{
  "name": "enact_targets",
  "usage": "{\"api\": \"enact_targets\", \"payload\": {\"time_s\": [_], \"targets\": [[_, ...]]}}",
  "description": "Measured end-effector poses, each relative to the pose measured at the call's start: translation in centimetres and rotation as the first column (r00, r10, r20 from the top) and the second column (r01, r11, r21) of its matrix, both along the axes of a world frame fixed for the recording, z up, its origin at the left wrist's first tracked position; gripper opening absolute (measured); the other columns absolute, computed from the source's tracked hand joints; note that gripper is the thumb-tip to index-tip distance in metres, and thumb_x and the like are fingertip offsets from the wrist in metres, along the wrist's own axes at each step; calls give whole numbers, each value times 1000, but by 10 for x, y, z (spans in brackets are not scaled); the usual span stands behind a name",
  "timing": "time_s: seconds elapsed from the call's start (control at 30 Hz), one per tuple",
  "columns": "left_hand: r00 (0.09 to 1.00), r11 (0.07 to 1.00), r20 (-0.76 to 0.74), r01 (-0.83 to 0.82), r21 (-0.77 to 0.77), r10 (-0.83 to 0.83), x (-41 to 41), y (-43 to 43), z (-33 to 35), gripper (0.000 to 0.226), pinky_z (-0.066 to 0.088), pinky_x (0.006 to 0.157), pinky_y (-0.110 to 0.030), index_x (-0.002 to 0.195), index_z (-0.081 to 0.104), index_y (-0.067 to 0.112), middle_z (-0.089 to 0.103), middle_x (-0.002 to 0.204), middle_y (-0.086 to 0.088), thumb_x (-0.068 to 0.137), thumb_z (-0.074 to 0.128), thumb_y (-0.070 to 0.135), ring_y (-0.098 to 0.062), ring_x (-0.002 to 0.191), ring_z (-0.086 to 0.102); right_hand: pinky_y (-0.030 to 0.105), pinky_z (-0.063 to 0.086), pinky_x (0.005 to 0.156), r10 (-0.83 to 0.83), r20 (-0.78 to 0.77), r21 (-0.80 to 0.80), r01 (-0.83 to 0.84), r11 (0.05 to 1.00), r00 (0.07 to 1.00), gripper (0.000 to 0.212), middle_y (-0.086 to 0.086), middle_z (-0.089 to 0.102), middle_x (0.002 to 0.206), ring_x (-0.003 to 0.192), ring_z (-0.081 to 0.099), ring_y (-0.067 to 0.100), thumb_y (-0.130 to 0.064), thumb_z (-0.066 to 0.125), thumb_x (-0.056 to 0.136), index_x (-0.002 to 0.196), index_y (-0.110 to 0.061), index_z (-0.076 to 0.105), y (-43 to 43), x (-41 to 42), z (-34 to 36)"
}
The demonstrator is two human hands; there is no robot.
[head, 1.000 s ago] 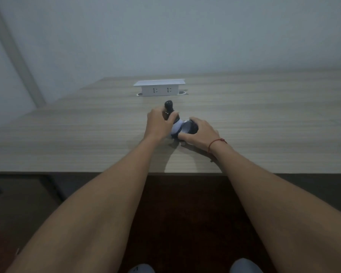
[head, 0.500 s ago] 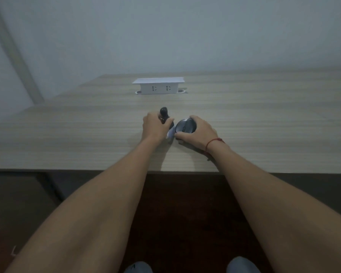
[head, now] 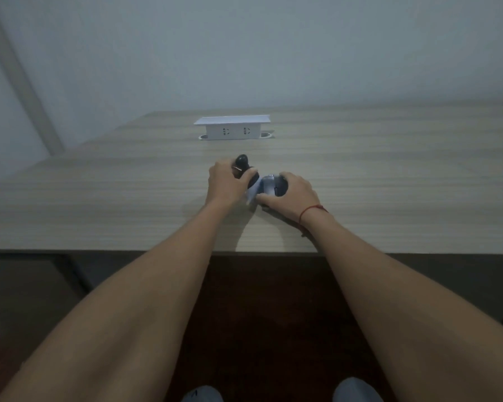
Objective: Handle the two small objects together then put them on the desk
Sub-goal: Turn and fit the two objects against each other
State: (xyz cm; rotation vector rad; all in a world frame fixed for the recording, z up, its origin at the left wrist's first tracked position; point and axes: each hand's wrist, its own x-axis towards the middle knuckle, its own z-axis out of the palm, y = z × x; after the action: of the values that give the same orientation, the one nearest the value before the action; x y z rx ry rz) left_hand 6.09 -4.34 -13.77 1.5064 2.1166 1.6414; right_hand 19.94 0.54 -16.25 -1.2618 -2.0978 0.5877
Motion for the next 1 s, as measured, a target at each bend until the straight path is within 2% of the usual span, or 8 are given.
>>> {"api": "enact_targets", "payload": {"time_s": [0.13,0.33,0.4,0.53,0.73,0.83,0.93,1.0], "targets": [[999,992,46,1,130,-7,13,2,10,29,60,71,-35,87,71,0,74,79,-14,86,68,29,-21,70,70,38,52,81,-16,-47,-40,14,999,999,53,0,61,100,90,59,21,-52,69,62,102,-20,56,1,1,1],[996,997,-66,-59,-55,55,9,7,-5,19,53,76,-33,92,69,7,71,92,-9,87,67,26,-24,85,67,34,53,82,-23,-115,-58,16,998,993,61,-3,56,101,92,56,17,-46,74,62,114,-17,57,-1,3,1],[998,999,-47,-32,1,32,5,6,-2,20,53,76,-30,93,70,6,71,93,-9,86,68,25,-23,84,66,34,53,82,-25,-125,-55,18,998,992,61,-4,56,100,92,56,16,-43,75,61,113,-17,58,1,3,0],[998,990,68,-4,142,-6,11,5,9,27,48,65,-10,98,72,2,72,94,-9,87,68,27,-14,82,64,36,55,82,-15,-132,-16,13,1000,991,52,0,63,101,90,59,17,-42,77,60,104,-17,63,3,1,0],[984,994,-161,-90,-56,80,2,8,-1,26,44,70,-31,96,65,4,65,93,-12,89,63,29,-23,82,59,26,50,75,0,-178,-15,-2,1000,984,46,-1,63,97,89,58,15,-31,80,63,104,-16,64,2,4,1],[983,999,-185,-24,-38,16,1,6,14,22,44,67,-28,86,64,5,66,87,-12,91,62,27,-23,78,60,28,52,77,-12,-192,-24,8,1000,981,50,0,64,102,90,59,15,-33,81,62,106,-17,64,5,4,-1],[988,998,-141,63,6,-61,8,9,28,23,43,63,-18,90,69,3,67,84,-7,91,62,26,-18,75,61,32,53,87,-16,-176,-30,11,999,984,65,4,63,114,101,60,20,-36,82,62,119,-14,59,7,3,-2],[981,996,-177,70,-48,-77,10,13,24,25,50,69,-27,92,68,3,69,88,-9,91,61,27,-22,80,65,33,49,93,-19,-186,-64,7,998,982,79,7,57,127,113,56,22,-34,83,64,132,-12,48,5,4,0]]}}
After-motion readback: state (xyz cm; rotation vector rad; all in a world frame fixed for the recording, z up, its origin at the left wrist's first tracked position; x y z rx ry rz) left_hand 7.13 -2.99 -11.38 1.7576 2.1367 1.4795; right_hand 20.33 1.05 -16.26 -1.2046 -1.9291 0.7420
